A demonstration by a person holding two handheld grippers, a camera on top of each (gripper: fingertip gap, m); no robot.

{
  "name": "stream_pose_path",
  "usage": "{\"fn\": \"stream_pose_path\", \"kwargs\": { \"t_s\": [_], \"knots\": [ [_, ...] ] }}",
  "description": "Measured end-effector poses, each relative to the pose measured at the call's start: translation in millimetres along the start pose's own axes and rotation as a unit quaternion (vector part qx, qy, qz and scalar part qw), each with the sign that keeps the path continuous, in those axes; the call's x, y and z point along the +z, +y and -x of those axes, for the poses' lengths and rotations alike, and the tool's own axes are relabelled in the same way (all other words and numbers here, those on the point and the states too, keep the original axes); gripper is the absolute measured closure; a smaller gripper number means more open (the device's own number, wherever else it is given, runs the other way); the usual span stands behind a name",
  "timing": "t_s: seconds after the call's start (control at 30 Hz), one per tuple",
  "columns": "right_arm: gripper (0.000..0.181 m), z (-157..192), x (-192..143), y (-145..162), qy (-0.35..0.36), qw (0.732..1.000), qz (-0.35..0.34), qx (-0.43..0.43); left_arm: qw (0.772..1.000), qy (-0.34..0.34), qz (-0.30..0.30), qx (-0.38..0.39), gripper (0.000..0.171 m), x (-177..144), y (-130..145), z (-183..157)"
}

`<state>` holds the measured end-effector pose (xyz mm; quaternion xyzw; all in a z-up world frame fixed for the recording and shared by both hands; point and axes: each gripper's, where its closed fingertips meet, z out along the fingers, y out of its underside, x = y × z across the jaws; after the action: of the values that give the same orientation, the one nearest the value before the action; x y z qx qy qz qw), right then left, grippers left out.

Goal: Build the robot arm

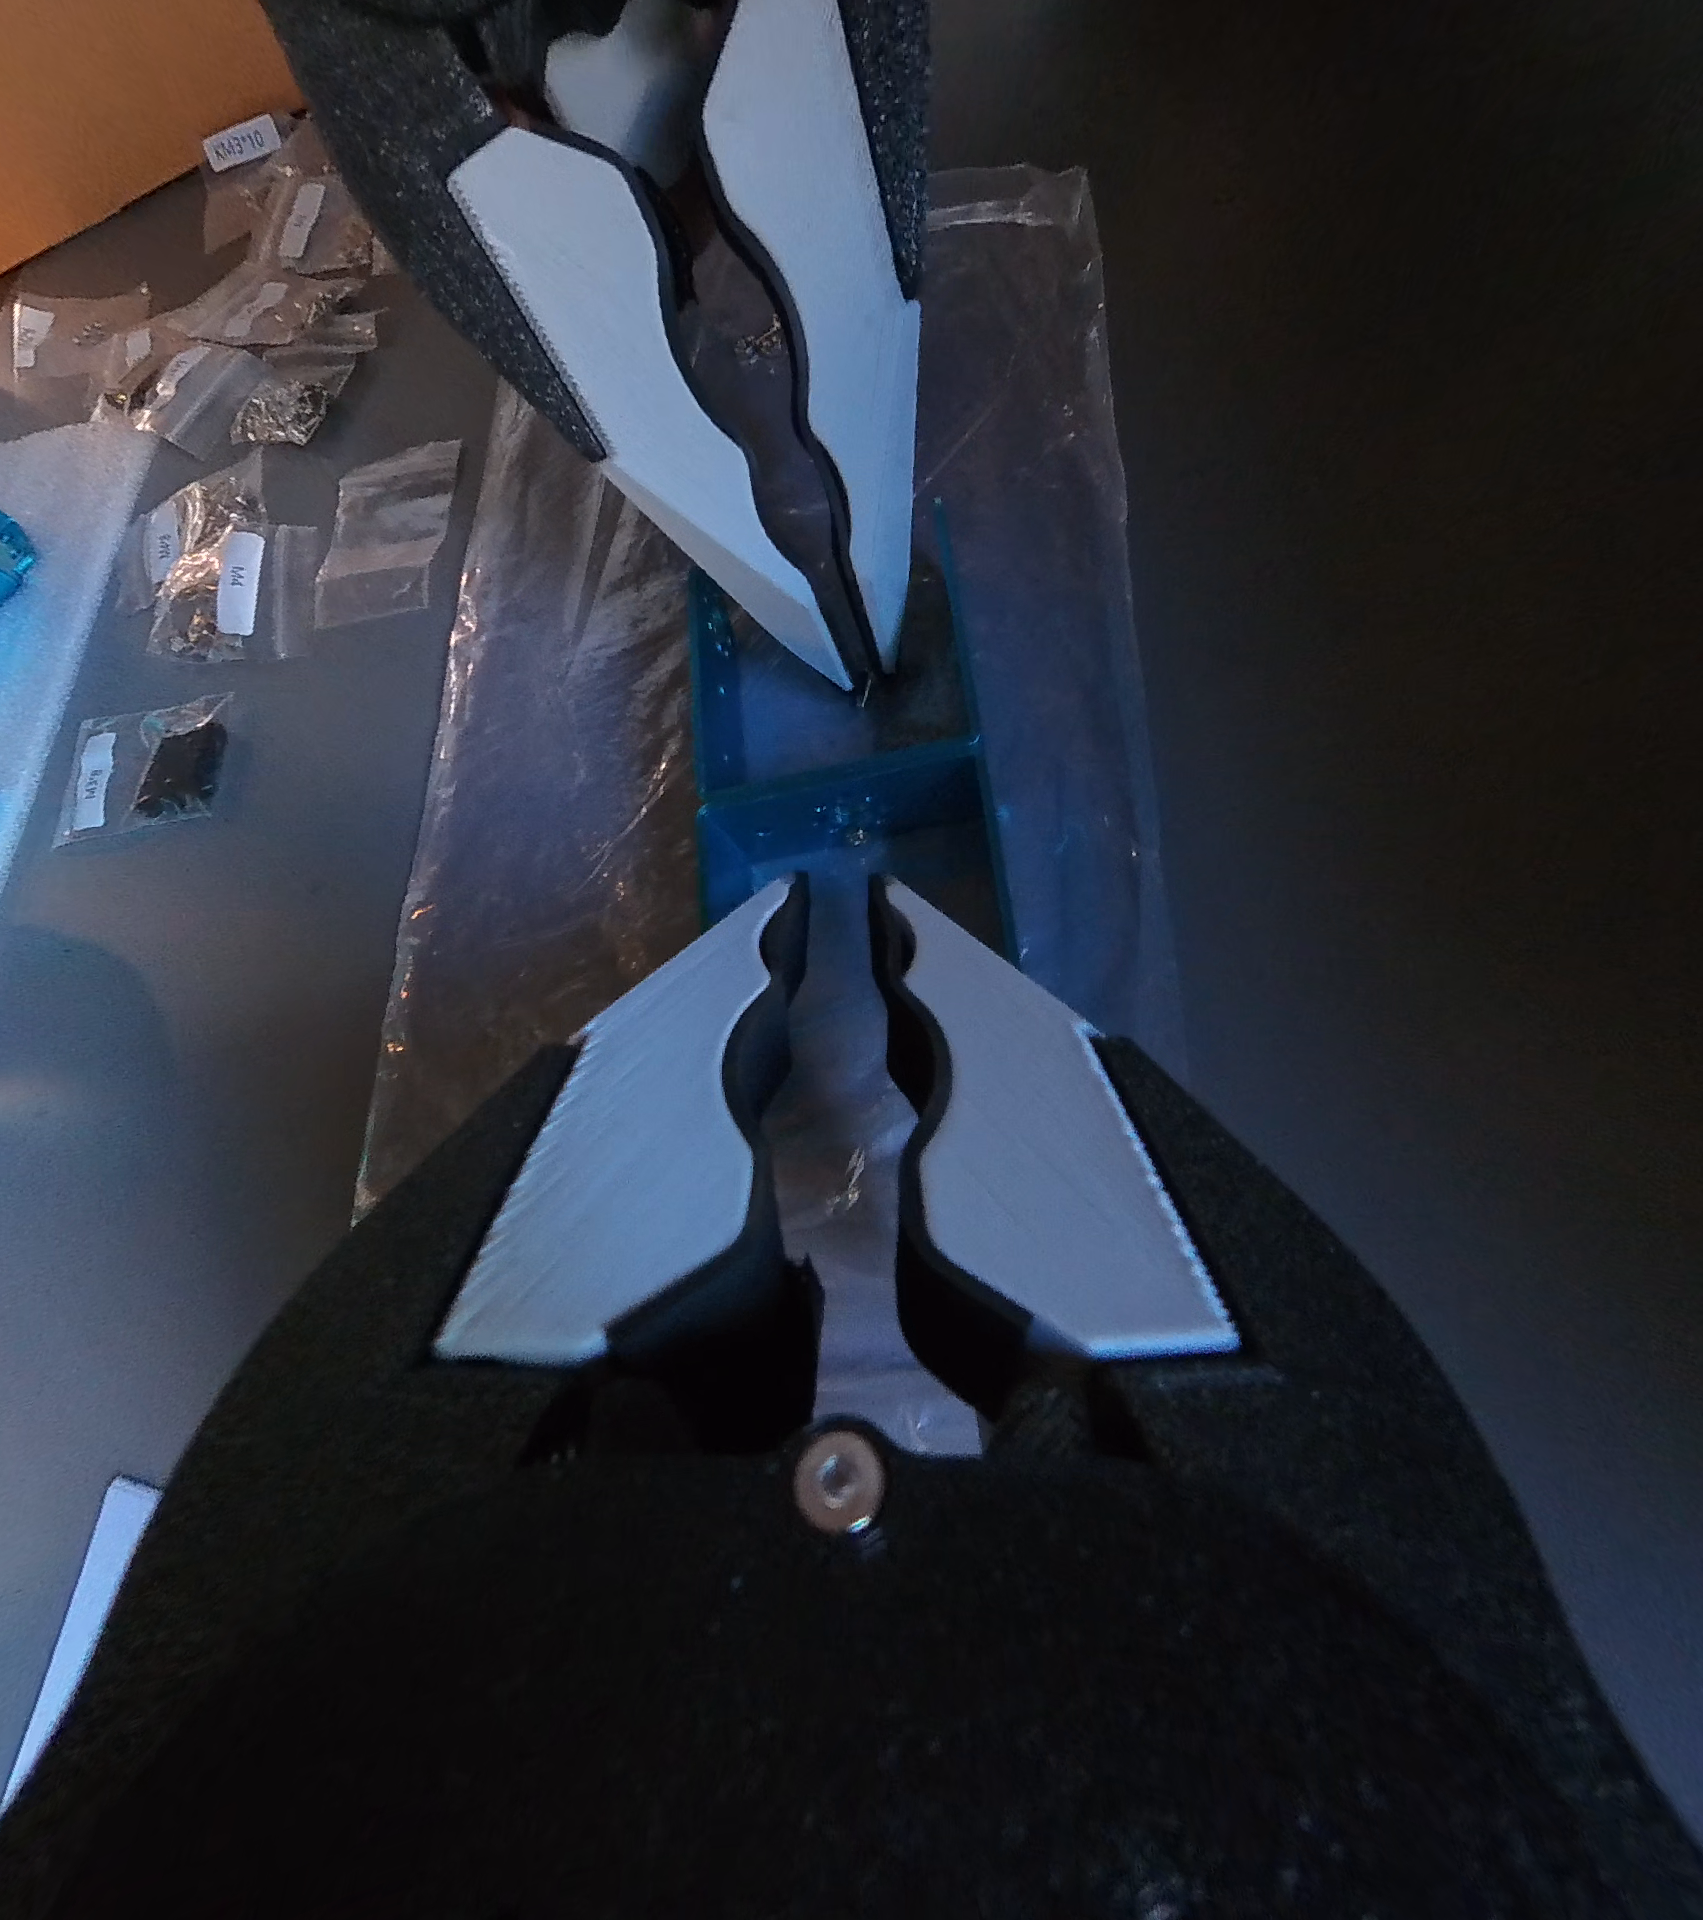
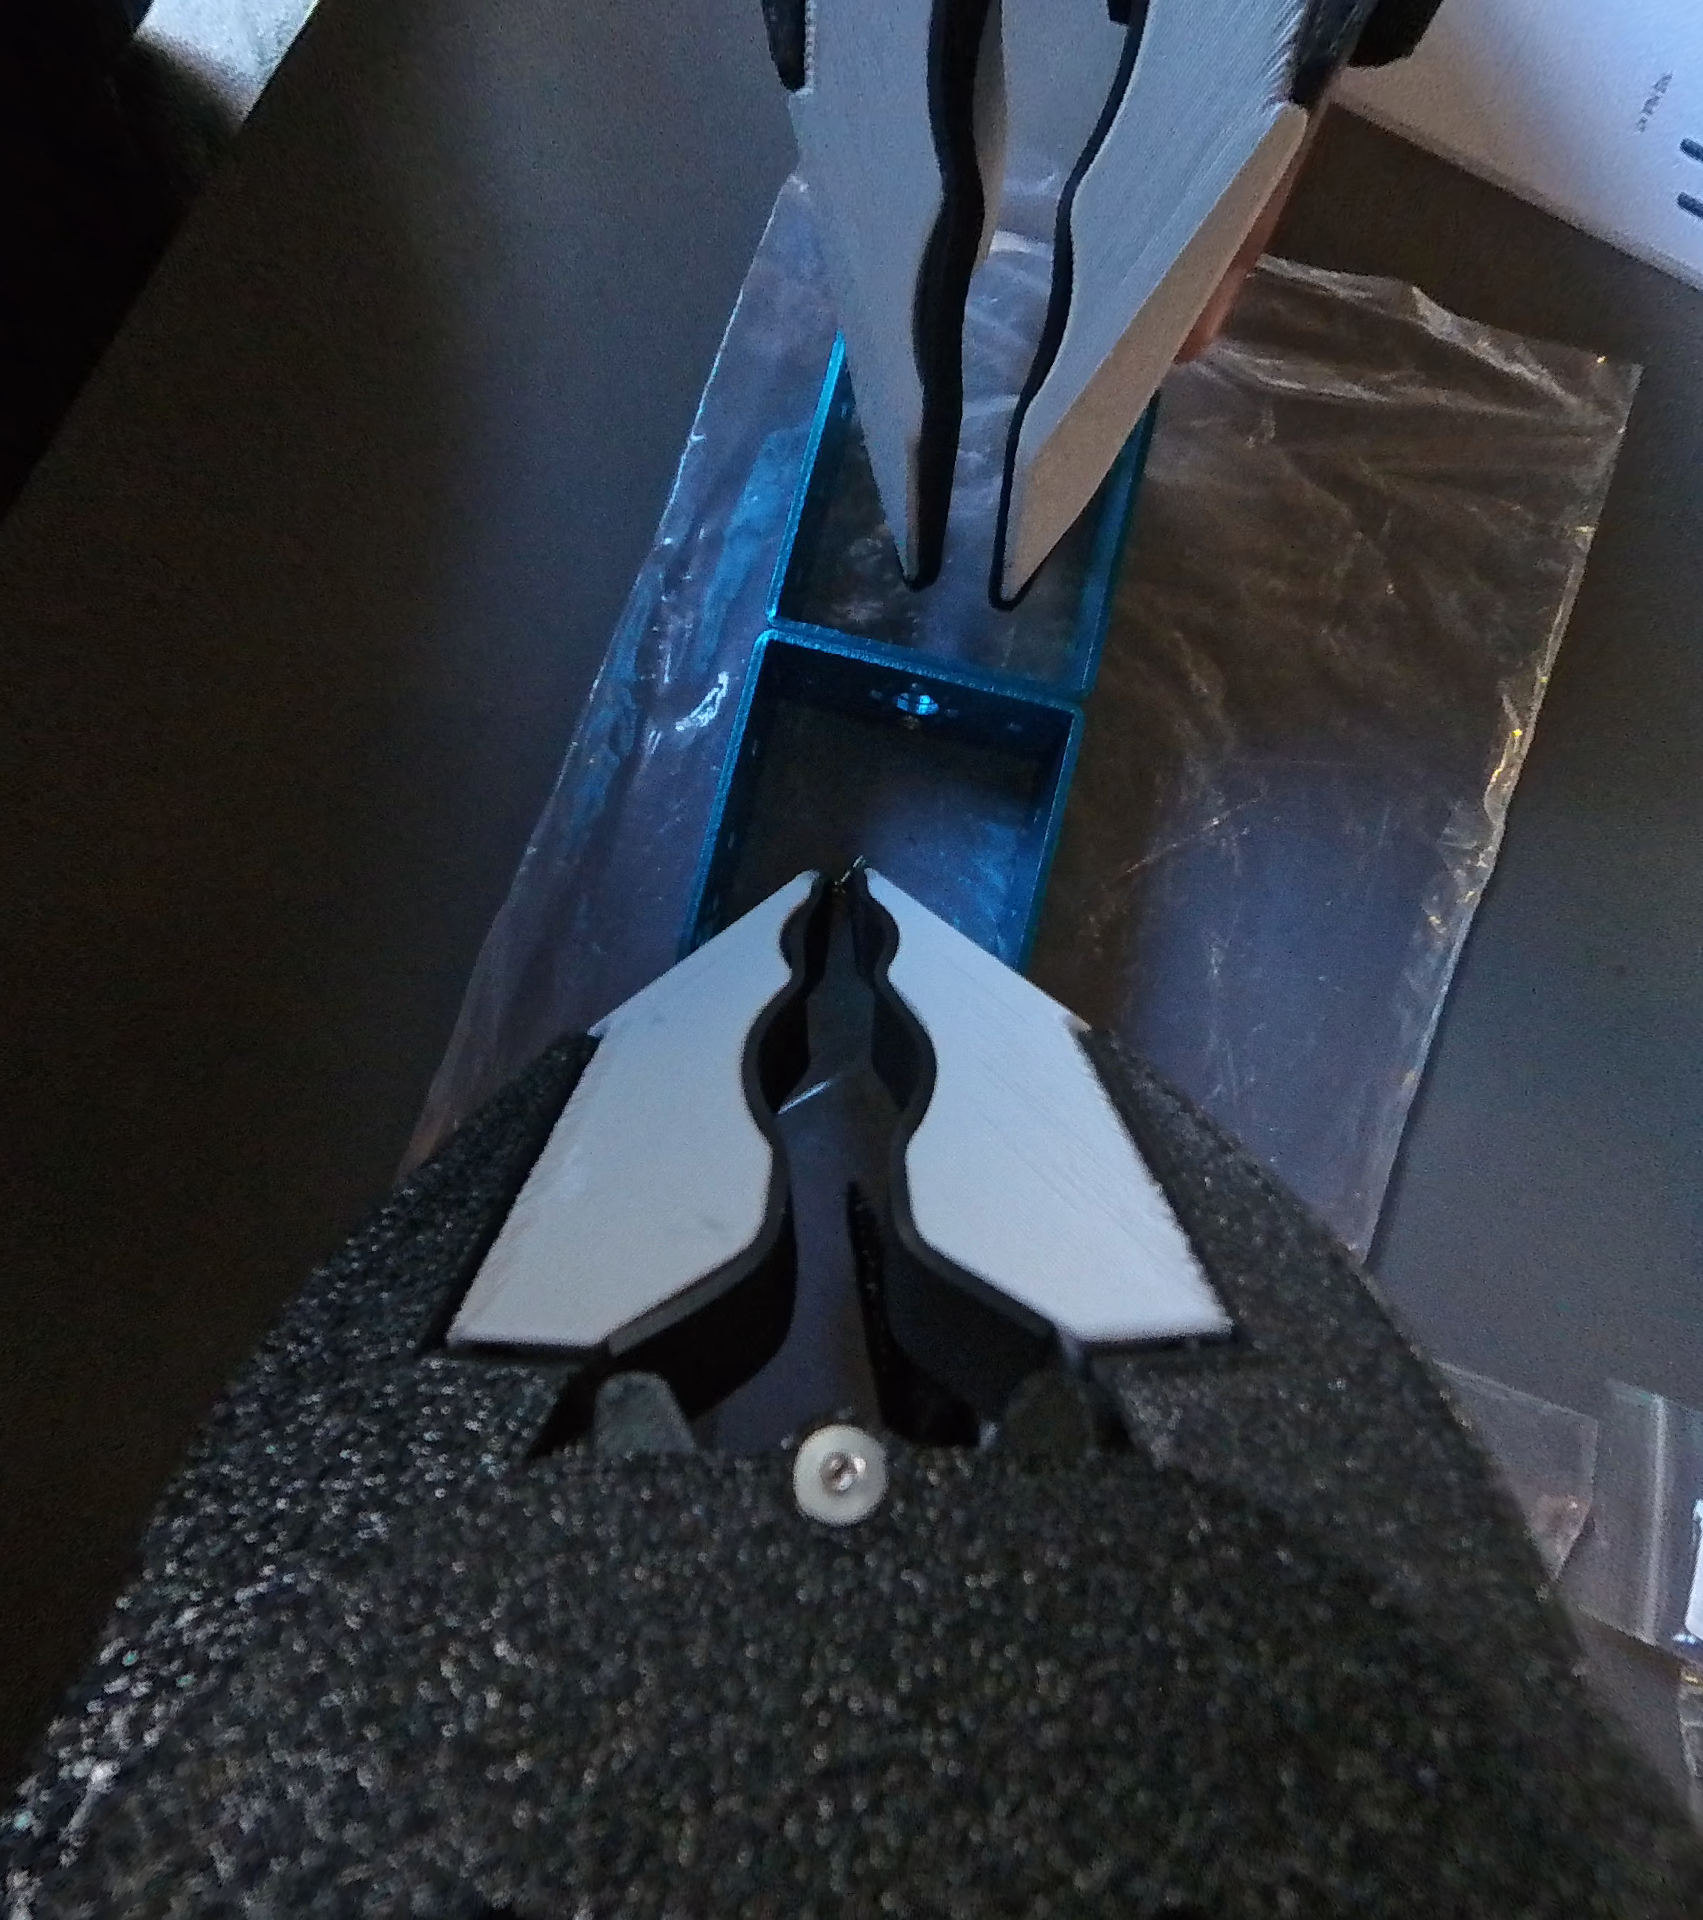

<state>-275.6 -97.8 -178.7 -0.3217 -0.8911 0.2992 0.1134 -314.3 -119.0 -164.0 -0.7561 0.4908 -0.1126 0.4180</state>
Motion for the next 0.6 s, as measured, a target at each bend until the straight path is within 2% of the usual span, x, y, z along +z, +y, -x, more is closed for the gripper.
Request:
{"fn": "stream_pose_path", "kwargs": {
  "t_s": [0.23,0.43,0.6],
  "knots": [
    [0.181,-5,-2,-4,0.015,0.998,-0.010,-0.058,1.000,0.002,-0.005,0.002,0.161,2,-3,-1],
    [0.180,-10,-3,-25,0.042,0.989,-0.018,-0.140,1.000,0.005,-0.003,0.001,0.161,5,-4,-1],
    [0.181,-8,-2,-33,0.016,0.989,-0.027,-0.143,1.000,0.008,-0.005,0.000,0.161,7,-7,-1]
  ]
}}
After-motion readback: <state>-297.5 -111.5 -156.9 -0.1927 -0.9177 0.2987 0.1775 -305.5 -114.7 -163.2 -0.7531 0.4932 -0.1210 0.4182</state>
